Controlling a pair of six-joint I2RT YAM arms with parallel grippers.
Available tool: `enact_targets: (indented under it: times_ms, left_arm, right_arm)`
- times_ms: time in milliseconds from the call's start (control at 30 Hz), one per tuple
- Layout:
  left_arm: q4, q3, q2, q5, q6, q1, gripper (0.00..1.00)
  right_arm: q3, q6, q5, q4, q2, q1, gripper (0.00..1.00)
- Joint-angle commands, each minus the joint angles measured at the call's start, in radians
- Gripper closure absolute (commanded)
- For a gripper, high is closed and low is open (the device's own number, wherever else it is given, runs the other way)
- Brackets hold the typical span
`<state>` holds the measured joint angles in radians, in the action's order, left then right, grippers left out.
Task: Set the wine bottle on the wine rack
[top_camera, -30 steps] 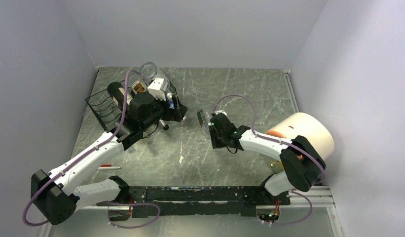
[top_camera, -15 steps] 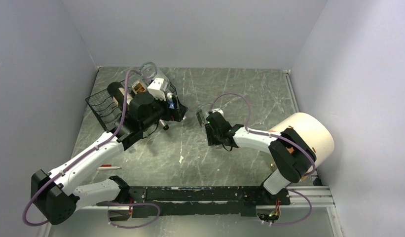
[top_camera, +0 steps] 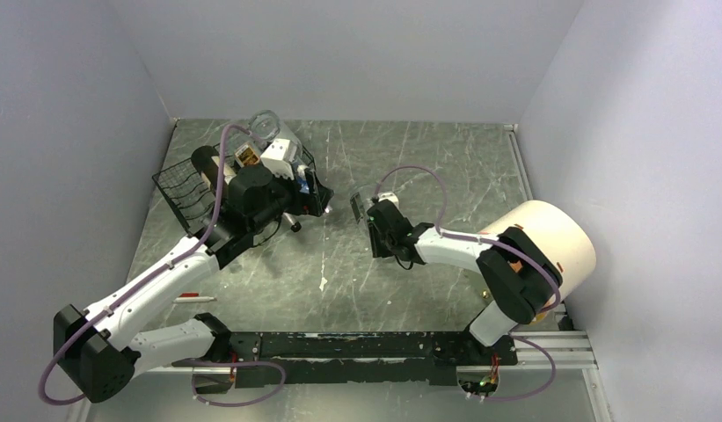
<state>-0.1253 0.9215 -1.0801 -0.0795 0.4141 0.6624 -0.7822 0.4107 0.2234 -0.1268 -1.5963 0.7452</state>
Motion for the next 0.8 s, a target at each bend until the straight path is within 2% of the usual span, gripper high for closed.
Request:
enact_targets:
  times_ms: [0, 200, 500, 767]
  left_arm:
    - [-0.008, 0.002, 0.036, -0.020, -0.011, -0.012, 0.06]
    - [-0.018, 0.005, 0.067, -0.032, -0.007, -0.012, 0.06]
    - [-0.049, 0.020, 0.120, -0.072, -0.013, -0.012, 0.06]
    - [-0.105, 0.150, 0.173, -0.134, -0.099, -0.012, 0.06]
  right_arm:
    - [0.025, -0.015, 0.055, 0.114, 0.108, -0.001, 1.00]
    - [0.053, -0.031, 0.077, 0.168, 0.241, -0.002, 1.00]
    - [0.063, -0.040, 0.016, 0.196, 0.401, 0.001, 1.00]
    - [0.005, -0.074, -0.107, 0.255, 0.504, 0.053, 1.00]
